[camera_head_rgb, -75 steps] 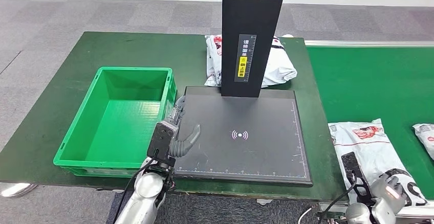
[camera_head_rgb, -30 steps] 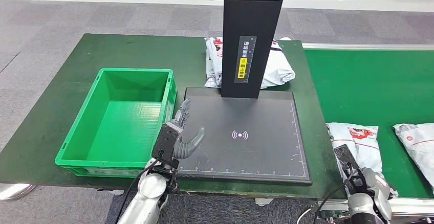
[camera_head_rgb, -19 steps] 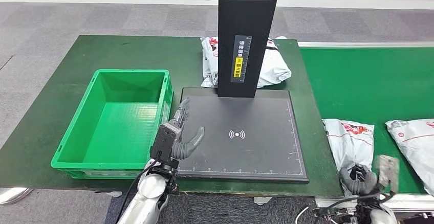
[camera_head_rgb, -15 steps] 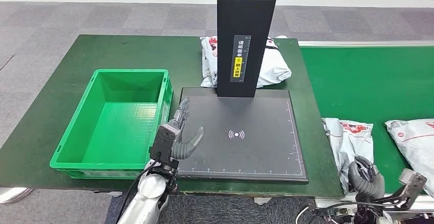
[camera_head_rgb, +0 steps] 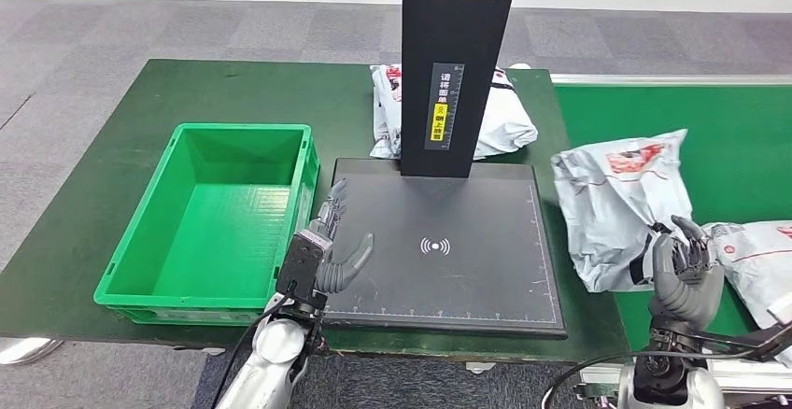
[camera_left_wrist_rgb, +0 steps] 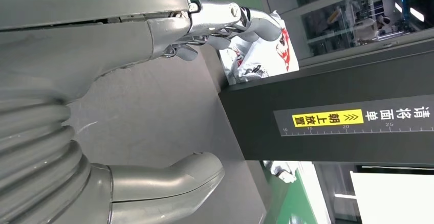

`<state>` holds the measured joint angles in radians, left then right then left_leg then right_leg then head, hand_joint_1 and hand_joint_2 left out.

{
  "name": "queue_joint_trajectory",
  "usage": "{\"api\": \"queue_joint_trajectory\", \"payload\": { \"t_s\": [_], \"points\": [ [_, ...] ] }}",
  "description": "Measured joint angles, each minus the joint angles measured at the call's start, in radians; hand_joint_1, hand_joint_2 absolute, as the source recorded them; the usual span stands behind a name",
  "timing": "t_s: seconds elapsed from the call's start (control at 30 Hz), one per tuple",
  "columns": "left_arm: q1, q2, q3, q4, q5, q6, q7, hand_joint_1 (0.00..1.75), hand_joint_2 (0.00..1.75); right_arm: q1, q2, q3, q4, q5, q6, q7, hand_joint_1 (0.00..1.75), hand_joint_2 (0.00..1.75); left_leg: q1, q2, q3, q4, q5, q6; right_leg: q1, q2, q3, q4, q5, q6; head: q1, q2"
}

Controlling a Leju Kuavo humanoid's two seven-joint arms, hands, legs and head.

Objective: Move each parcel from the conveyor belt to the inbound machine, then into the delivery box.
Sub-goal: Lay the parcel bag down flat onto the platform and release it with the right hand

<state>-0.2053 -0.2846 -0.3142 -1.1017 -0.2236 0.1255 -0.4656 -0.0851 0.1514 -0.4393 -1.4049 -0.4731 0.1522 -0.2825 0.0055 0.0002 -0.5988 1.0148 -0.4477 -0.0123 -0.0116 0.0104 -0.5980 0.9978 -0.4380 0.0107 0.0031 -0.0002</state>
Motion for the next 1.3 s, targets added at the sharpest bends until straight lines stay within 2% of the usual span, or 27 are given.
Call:
{"api": "queue_joint_trajectory", "payload": {
  "t_s": [0.67, 0.87, 0.97, 1.0, 1.1, 1.13, 1.3],
  "points": [
    [0.002, -0.001, 0.008, -0.003, -0.008, 0.0, -0.002, 0.0, 1.75, 0.0, 0.008, 0.062, -0.041, -0.015, -0.009, -0.016, 1.75, 1.75, 0.0, -0.004, -0.001, 0.0, 0.0, 0.0, 0.0, -0.005, 0.0, 0.0, -0.001, 0.0, 0.0, 0.0],
    [0.002, -0.002, 0.008, -0.003, -0.015, -0.006, -0.002, 0.0, 1.75, -0.026, 0.008, 0.121, -0.058, 0.049, -0.049, -0.005, 1.75, 1.75, 0.0, -0.004, -0.002, 0.0, 0.0, 0.0, 0.0, -0.004, 0.0, 0.0, -0.001, 0.0, 0.0, 0.0],
    [0.001, -0.002, 0.008, -0.001, -0.016, -0.004, -0.004, 0.0, 1.75, -0.074, 0.008, 0.169, -0.02, 0.085, -0.023, 0.036, 1.75, 1.75, 0.0, -0.004, -0.004, 0.0, 0.001, 0.0, 0.0, -0.004, 0.0, 0.001, 0.0, -0.001, 0.0, 0.0],
    [0.0, -0.002, 0.008, 0.0, -0.015, -0.002, -0.005, 0.0, 1.75, -0.107, 0.008, 0.194, 0.018, 0.103, -0.007, 0.058, 1.55, 1.75, 0.0, -0.002, -0.003, 0.0, 0.001, -0.001, 0.0, -0.002, -0.001, 0.001, 0.0, -0.001, 0.0, 0.0],
    [-0.008, -0.004, 0.004, 0.006, -0.002, 0.007, -0.006, 0.0, 1.75, -0.215, 0.009, 0.305, 0.181, 0.145, 0.004, 0.079, 0.24, 1.75, 0.0, 0.003, -0.001, 0.0, 0.003, -0.002, 0.0, 0.004, -0.003, 0.001, 0.002, -0.002, 0.0, 0.0],
    [-0.01, -0.005, 0.003, 0.008, 0.003, 0.008, -0.005, 0.0, 1.75, -0.241, 0.011, 0.342, 0.232, 0.157, -0.006, 0.078, 0.0, 1.75, 0.0, 0.001, -0.001, 0.0, 0.004, -0.002, 0.0, 0.002, -0.003, 0.001, 0.003, -0.002, 0.0, 0.0],
    [-0.025, -0.007, 0.001, 0.015, 0.013, 0.009, 0.002, 0.0, 1.75, -0.301, 0.016, 0.465, 0.404, 0.184, -0.064, 0.071, 0.0, 1.75, 0.001, -0.009, -0.004, 0.0, 0.007, -0.003, 0.001, -0.007, -0.003, 0.002, 0.002, -0.002, 0.0, 0.0]
  ]
}}
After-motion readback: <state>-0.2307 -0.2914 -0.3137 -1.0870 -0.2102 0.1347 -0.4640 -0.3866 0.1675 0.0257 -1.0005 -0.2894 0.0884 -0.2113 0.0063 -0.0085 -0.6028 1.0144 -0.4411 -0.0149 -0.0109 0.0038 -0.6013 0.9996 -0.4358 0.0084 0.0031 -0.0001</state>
